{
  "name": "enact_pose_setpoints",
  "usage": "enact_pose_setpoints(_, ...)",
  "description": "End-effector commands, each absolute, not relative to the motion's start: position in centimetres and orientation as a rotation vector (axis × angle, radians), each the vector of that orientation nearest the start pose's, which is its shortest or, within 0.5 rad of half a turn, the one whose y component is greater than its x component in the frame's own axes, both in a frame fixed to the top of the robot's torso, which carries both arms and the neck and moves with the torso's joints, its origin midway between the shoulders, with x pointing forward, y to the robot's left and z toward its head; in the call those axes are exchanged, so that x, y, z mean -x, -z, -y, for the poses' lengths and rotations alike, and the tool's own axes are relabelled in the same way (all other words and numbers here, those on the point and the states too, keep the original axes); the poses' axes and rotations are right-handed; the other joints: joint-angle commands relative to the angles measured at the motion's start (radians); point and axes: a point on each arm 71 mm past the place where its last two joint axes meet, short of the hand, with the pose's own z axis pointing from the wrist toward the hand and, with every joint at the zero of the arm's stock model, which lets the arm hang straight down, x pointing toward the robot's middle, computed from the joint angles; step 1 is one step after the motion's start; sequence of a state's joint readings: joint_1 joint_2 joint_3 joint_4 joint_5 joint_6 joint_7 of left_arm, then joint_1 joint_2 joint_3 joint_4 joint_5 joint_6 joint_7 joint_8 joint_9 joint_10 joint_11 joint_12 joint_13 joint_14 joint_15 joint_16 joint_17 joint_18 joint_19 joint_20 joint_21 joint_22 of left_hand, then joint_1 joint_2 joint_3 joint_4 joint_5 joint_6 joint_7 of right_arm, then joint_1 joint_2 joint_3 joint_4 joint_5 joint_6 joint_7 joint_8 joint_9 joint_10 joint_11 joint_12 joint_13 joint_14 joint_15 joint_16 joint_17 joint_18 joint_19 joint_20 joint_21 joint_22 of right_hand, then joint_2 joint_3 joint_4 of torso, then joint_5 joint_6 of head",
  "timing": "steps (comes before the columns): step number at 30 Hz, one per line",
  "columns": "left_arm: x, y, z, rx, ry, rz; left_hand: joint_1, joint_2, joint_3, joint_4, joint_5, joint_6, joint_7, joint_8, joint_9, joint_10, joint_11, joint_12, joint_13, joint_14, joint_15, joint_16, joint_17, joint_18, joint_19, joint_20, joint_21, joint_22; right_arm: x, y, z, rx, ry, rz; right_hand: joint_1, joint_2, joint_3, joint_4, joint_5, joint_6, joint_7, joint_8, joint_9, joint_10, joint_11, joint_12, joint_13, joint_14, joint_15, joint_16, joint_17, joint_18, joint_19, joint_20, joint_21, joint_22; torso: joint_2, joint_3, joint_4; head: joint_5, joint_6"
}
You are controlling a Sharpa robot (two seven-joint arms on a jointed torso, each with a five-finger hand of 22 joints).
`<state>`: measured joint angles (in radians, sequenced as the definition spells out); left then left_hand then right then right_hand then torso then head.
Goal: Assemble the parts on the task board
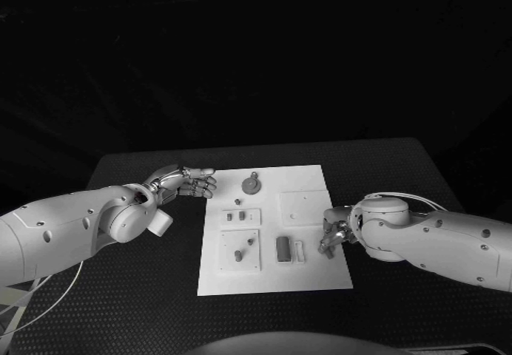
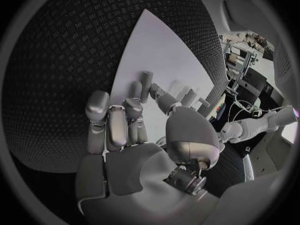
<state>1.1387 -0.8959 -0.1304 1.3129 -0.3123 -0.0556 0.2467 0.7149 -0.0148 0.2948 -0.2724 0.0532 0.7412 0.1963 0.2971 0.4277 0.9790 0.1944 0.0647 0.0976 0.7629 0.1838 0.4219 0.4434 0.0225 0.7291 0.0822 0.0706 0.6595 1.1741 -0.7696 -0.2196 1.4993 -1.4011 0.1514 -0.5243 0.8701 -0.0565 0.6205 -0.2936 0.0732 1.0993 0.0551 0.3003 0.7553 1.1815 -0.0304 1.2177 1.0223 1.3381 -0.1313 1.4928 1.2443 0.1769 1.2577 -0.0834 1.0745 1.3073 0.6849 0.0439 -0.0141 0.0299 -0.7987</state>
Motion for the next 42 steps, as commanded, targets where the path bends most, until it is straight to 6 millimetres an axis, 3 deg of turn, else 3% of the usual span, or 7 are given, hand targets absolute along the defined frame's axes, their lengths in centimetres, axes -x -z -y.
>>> enact_pose_setpoints(1, -48.5, 25.8, -28.7, 0.929, 1.278, -1.826, -0.004, 0.003, -0.001, -0.007, -0.004, 0.005, 0.019, 0.006, 0.001, -0.004, 0.001, 0.006, -0.001, -0.007, 0.001, -0.006, 0.001, 0.002, -0.007, 0.003, 0.003, -0.001, -43.3, 31.5, 20.7, 0.157, -0.125, -2.427, 0.006, 0.038, -0.009, 0.001, 0.005, -0.016, 0.019, -0.075, -0.007, 0.007, -0.006, -0.004, 0.002, -0.003, -0.001, -0.003, 0.003, 0.085, 0.0, 0.01, -0.003, 0.015, 0.0, -0.0006, 0.0005, 0.0, 0.0)
enact_pose_setpoints(4, -48.5, 25.8, -28.7, 0.929, 1.277, -1.827, -0.004, 0.003, -0.001, -0.007, -0.004, 0.005, 0.019, 0.006, 0.001, -0.004, 0.001, 0.006, -0.001, -0.007, 0.001, -0.006, 0.001, 0.002, -0.007, 0.003, 0.003, -0.001, -43.2, 31.5, 20.8, 0.09, -0.167, -2.442, 0.002, 0.05, -0.013, 0.001, 0.006, -0.01, 0.016, -0.073, -0.006, 0.011, -0.008, -0.002, 0.002, 0.002, -0.002, -0.001, 0.008, 0.085, 0.002, 0.011, -0.001, 0.015, 0.0, -0.0007, 0.0007, 0.0, 0.0)
enact_pose_setpoints(20, -48.5, 25.9, -28.7, 0.931, 1.275, -1.829, -0.005, 0.003, 0.0, -0.008, -0.004, 0.005, 0.019, 0.006, 0.001, -0.005, 0.001, 0.006, -0.001, -0.007, 0.001, -0.006, 0.002, 0.002, -0.007, 0.003, 0.003, -0.001, -43.1, 30.0, 20.3, -0.234, -0.374, -2.389, 0.006, 0.06, -0.02, 0.001, 0.005, 0.009, 0.008, -0.067, -0.005, 0.038, -0.016, 0.016, 0.027, 0.013, -0.007, 0.0, 0.014, 0.085, 0.009, 0.011, 0.004, 0.016, 0.0, -0.0002, 0.0, 0.002, 0.0)
enact_pose_setpoints(42, -48.4, 25.9, -28.7, 0.93, 1.274, -1.84, -0.006, 0.004, 0.0, -0.009, -0.004, 0.005, 0.019, 0.006, 0.001, -0.005, 0.002, 0.005, -0.002, -0.007, 0.001, -0.007, 0.002, 0.002, -0.007, 0.003, 0.003, -0.001, -42.6, 29.6, 19.1, -0.313, -0.453, -2.378, -0.005, 0.054, -0.026, 0.002, 0.006, 0.011, 0.007, -0.069, -0.006, 0.037, -0.018, 0.011, 0.023, 0.014, -0.011, -0.002, 0.01, 0.085, 0.013, 0.01, 0.003, 0.014, 0.0, 0.0007, -0.0002, 0.003, -0.004)
